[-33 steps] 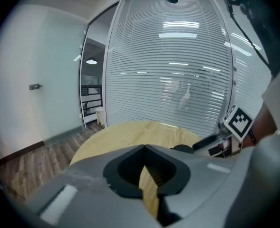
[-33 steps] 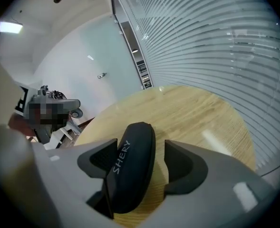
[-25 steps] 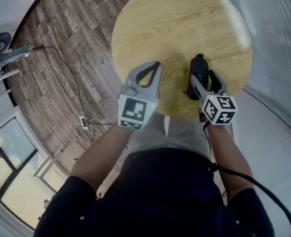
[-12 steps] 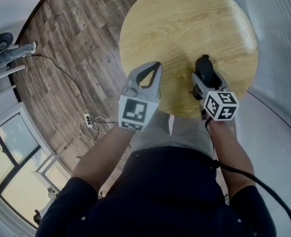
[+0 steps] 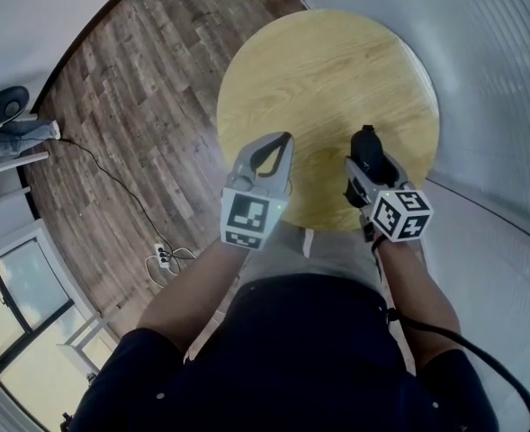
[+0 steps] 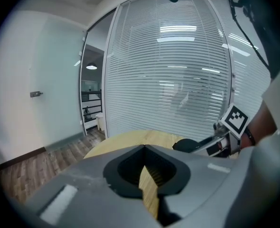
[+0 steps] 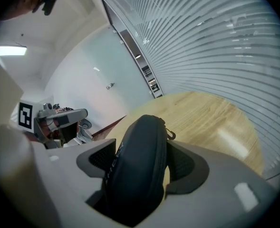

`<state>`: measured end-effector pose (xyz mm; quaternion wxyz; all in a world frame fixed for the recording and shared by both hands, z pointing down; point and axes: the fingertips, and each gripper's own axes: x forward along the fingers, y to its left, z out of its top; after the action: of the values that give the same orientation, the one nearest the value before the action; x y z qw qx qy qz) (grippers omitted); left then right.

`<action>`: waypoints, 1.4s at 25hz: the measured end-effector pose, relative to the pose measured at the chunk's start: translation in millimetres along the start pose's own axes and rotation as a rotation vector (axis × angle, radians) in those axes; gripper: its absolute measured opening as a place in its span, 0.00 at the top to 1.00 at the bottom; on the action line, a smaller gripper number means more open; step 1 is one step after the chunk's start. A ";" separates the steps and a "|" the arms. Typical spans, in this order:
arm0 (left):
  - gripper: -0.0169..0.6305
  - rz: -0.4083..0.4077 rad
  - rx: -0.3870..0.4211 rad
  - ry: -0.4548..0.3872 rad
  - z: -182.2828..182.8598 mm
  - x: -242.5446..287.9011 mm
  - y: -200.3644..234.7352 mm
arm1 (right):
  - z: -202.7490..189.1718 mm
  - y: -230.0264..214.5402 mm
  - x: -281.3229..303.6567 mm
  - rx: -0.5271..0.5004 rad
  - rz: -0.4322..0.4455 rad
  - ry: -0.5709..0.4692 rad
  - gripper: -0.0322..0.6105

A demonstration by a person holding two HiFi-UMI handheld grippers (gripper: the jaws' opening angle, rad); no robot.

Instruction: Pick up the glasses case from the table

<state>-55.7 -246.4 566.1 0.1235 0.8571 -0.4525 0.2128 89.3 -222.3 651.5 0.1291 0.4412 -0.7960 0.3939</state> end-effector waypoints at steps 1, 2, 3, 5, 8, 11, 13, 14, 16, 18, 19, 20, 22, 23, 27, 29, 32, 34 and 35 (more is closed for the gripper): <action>0.97 -0.004 0.003 -0.008 3.0 -1.1 -2.1 | 4.5 4.2 -5.2 -0.002 0.004 -0.013 0.42; 0.97 -0.008 0.008 -0.018 6.9 -2.7 -4.0 | 9.9 9.3 -10.8 -0.008 0.009 -0.027 0.42; 0.97 -0.013 0.015 -0.029 12.1 -4.6 -5.6 | 16.4 14.7 -17.0 -0.024 0.009 -0.041 0.42; 0.97 -0.023 0.028 -0.056 26.9 -10.2 -7.4 | 33.2 23.7 -32.3 -0.067 -0.009 -0.069 0.42; 0.97 -0.033 0.035 -0.098 57.8 -27.4 -7.3 | 60.4 36.1 -65.2 -0.096 -0.039 -0.122 0.42; 0.97 -0.033 0.062 -0.141 90.0 -41.2 -5.9 | 85.1 48.8 -92.8 -0.106 -0.020 -0.163 0.42; 0.97 -0.031 0.081 -0.162 105.7 -45.4 -5.8 | 98.5 55.2 -104.9 -0.117 -0.009 -0.181 0.42; 0.97 -0.028 0.088 -0.171 112.4 -47.0 -6.2 | 104.5 57.8 -110.4 -0.121 -0.005 -0.192 0.42; 0.97 -0.023 0.099 -0.192 127.2 -50.1 -8.9 | 117.2 61.7 -122.8 -0.125 0.002 -0.218 0.42; 0.97 -0.022 0.111 -0.217 146.8 -56.4 -13.7 | 133.9 67.0 -139.3 -0.136 0.004 -0.246 0.42; 0.97 -0.022 0.118 -0.231 157.8 -60.6 -16.0 | 143.8 70.2 -148.5 -0.144 0.004 -0.263 0.42; 0.97 -0.021 0.126 -0.246 168.6 -64.8 -17.9 | 154.0 73.4 -157.5 -0.151 0.004 -0.281 0.42; 0.97 -0.022 0.140 -0.274 185.9 -72.5 -21.0 | 171.2 79.4 -173.5 -0.166 0.009 -0.321 0.42; 0.97 -0.023 0.146 -0.286 191.8 -76.4 -22.3 | 177.3 82.7 -180.4 -0.173 0.013 -0.339 0.42; 0.97 -0.027 0.167 -0.322 203.9 -88.6 -26.2 | 186.9 97.3 -197.1 -0.238 0.018 -0.379 0.43; 0.97 -0.028 0.178 -0.333 209.3 -87.5 -27.8 | 190.0 101.9 -199.3 -0.271 0.019 -0.389 0.43; 0.97 -0.044 0.187 -0.346 214.3 -85.3 -35.5 | 192.1 103.3 -200.4 -0.283 0.023 -0.394 0.43; 0.97 -0.056 0.193 -0.352 215.2 -86.8 -41.2 | 193.4 104.5 -202.0 -0.283 0.027 -0.397 0.43; 0.97 -0.058 0.196 -0.354 215.2 -87.9 -42.6 | 194.5 105.5 -202.5 -0.286 0.029 -0.399 0.43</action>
<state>-9.9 -245.9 334.2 -0.0356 0.9018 -0.4194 0.0983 149.0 -213.0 357.7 0.0247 0.4759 -0.8596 0.1843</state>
